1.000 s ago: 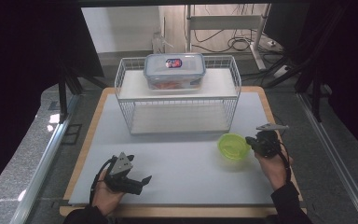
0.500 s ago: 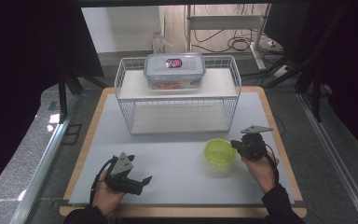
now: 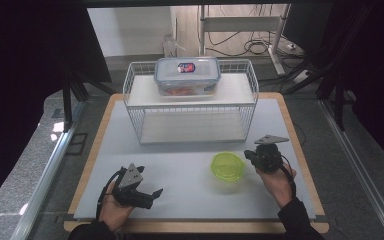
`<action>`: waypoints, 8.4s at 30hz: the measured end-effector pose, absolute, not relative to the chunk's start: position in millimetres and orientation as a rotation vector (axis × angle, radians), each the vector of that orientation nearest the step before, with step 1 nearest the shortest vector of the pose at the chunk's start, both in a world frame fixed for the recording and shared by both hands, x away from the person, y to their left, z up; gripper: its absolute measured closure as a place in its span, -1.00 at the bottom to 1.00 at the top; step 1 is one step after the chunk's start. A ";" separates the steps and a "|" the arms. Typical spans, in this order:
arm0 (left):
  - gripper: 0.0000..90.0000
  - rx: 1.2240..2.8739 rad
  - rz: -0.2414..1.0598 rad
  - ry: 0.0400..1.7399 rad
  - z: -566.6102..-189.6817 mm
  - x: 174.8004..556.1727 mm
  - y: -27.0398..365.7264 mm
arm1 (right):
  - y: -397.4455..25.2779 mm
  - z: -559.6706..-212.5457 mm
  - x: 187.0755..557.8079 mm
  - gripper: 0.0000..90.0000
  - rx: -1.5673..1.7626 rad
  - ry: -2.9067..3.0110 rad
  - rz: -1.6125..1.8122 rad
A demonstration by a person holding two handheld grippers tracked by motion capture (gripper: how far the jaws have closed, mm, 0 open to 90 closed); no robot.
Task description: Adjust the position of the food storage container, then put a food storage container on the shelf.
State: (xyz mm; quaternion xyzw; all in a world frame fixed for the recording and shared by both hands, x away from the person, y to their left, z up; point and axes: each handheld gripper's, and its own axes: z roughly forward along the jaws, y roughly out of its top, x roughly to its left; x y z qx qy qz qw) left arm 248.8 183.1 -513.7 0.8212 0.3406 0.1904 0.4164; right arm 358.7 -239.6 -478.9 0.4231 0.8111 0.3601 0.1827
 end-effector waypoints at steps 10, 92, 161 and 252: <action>-0.96 2.066 0.488 0.853 -513.3 248.2 182.5 | -243.9 -492.4 324.8 0.98 1.220 2.416 0.989; -0.96 2.105 0.519 0.841 -514.4 247.3 181.6 | -155.9 -505.4 350.8 0.53 0.955 2.496 1.008; -0.96 2.125 0.510 0.851 -518.2 240.7 186.9 | -147.9 -495.9 356.2 -0.13 1.169 2.685 1.365; -0.95 2.132 0.522 0.844 -518.0 240.5 186.0 | -162.5 -468.0 382.5 0.87 1.317 2.667 1.661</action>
